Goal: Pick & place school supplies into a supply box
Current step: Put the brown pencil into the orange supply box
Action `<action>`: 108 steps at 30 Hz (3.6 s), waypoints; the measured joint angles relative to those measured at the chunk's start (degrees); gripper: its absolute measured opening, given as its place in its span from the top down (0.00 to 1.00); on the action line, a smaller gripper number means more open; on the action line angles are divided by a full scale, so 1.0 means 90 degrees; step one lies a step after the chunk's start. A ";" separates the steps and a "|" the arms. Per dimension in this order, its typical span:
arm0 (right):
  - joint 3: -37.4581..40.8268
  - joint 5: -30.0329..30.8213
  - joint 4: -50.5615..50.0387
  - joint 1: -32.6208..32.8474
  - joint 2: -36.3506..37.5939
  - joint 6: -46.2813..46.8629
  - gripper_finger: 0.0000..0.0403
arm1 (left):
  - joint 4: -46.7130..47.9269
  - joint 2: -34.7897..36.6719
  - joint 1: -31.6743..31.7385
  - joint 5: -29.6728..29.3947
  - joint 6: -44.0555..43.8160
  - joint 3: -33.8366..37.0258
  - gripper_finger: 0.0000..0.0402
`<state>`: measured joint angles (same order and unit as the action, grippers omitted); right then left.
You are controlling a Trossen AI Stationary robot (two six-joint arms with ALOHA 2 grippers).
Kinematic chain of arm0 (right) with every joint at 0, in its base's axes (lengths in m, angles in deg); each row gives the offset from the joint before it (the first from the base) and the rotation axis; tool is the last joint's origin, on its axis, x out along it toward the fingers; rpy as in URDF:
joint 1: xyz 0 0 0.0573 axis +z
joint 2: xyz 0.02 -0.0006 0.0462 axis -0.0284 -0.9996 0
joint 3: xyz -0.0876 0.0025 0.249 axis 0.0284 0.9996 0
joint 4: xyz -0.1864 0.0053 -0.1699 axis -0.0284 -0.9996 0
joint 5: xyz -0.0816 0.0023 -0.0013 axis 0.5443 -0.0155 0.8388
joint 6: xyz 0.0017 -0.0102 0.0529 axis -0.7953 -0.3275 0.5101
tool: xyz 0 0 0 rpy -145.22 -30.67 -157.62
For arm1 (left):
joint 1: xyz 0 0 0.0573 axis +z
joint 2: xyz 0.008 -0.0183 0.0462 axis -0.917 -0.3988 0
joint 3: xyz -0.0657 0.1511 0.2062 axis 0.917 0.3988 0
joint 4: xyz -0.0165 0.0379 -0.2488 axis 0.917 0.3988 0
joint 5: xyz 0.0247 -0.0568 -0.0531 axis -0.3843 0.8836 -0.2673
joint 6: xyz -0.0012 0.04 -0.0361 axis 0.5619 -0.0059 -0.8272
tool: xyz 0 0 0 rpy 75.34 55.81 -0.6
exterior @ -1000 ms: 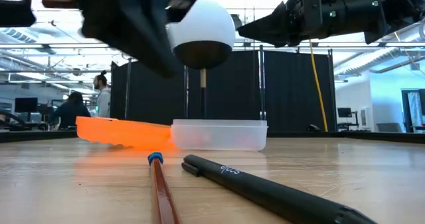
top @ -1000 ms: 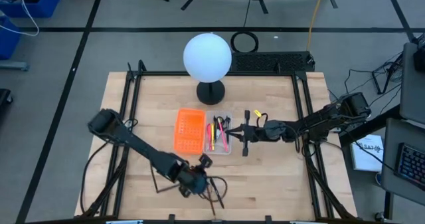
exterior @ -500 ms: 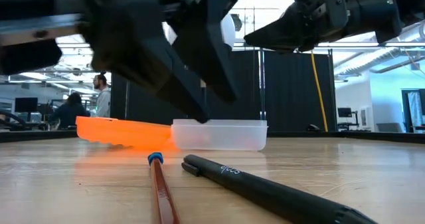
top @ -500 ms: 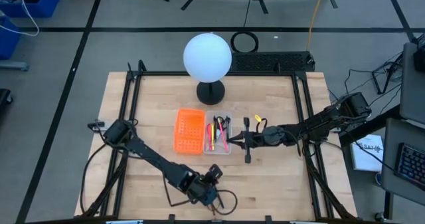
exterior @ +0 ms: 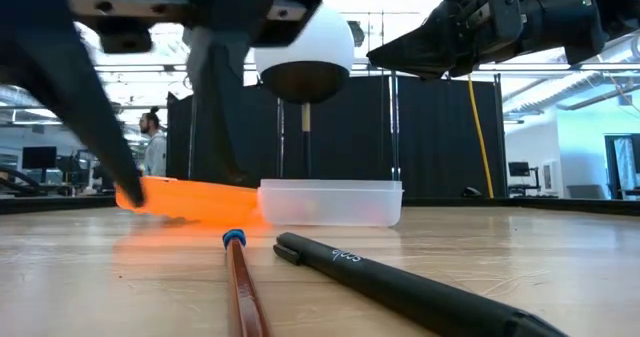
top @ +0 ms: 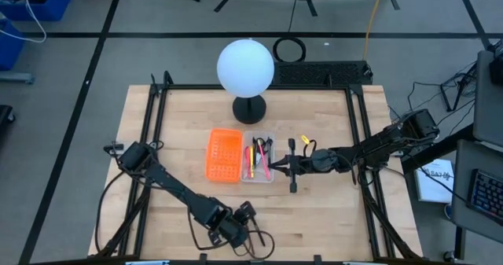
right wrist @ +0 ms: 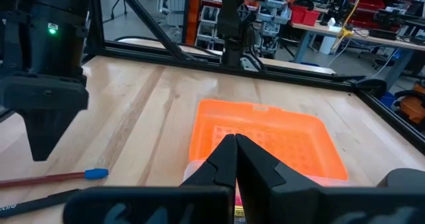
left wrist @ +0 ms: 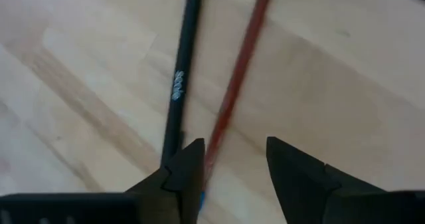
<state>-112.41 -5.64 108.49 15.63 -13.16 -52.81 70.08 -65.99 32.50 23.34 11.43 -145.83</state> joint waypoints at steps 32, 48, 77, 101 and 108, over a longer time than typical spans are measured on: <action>0.0000 0.0000 -0.0061 0.0000 0.0000 0.0021 1.00 | 0.0525 -0.0169 0.0681 0.0517 0.1629 0.0010 0.70; 0.0000 0.0000 -0.0148 0.0000 0.0000 0.0074 1.00 | 0.0624 -0.0534 0.0908 0.0765 0.1915 -0.0018 0.75; 0.0000 0.0000 -0.0327 0.0000 0.0000 0.0440 1.00 | 0.1790 0.0728 0.1202 -0.1464 0.4412 0.0027 0.95; 0.0933 0.0002 -0.0106 -0.0005 -0.0005 0.0455 1.00 | 0.1628 0.1418 0.3917 -0.1005 0.7818 0.0015 0.97; 0.1124 0.0005 0.0458 -0.0037 -0.0005 0.0006 1.00 | 0.1368 0.1381 0.4539 -0.0067 0.8403 0.0012 0.96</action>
<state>-102.29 -5.59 112.61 15.30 -13.21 -52.75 82.40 -53.55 73.35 22.74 87.05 -145.72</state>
